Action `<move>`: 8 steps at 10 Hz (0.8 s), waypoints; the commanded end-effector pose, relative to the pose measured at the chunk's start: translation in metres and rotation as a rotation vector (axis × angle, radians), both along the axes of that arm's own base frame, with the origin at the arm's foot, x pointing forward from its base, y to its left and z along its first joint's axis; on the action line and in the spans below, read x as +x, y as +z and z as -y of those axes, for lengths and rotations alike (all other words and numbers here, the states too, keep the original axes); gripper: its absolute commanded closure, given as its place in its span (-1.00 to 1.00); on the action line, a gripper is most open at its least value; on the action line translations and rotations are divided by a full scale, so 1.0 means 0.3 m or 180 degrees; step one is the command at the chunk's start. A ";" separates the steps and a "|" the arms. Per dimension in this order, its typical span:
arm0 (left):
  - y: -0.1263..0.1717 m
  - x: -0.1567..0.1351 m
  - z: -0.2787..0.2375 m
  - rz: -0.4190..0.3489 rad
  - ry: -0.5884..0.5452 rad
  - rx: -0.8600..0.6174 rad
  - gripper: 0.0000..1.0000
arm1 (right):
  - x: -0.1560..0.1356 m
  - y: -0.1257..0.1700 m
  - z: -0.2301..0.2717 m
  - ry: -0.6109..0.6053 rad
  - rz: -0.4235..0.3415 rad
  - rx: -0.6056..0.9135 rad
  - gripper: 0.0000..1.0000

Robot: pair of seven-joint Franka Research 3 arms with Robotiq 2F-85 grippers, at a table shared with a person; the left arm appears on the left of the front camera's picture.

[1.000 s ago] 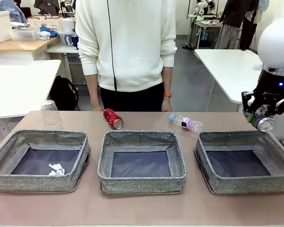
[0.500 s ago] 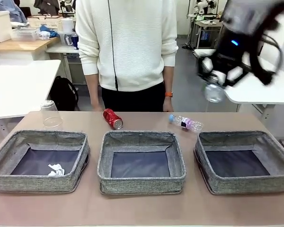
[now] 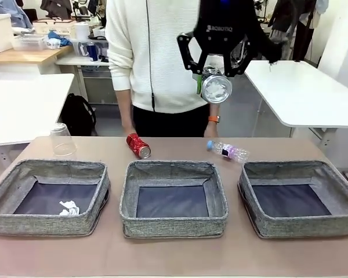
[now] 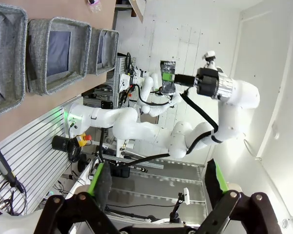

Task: Sort the waste into the appropriate baskets.
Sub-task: Pick up the waste item pointed out by the person.

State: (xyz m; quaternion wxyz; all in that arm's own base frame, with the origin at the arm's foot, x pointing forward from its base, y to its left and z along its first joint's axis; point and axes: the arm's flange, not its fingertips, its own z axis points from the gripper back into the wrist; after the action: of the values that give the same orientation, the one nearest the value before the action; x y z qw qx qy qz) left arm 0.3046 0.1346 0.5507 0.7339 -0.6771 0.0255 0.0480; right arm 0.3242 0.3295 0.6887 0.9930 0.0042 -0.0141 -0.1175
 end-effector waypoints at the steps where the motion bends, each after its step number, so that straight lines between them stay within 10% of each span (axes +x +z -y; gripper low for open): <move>1: 0.008 -0.003 -0.001 0.0042 -0.0022 -0.0051 -1.00 | 0.003 0.057 -0.068 0.0072 0.0177 -0.0181 0.17; 8: 0.008 -0.003 -0.001 0.0042 -0.0022 -0.0051 -1.00 | -0.012 0.169 -0.155 0.0070 0.0281 -0.0067 0.17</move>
State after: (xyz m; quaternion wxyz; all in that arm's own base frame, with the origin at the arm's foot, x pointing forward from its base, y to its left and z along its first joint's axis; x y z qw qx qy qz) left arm 0.3045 0.1348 0.5507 0.7339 -0.6771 0.0255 0.0482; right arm 0.3258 0.3682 0.7272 0.9940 -0.0016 -0.0592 -0.0924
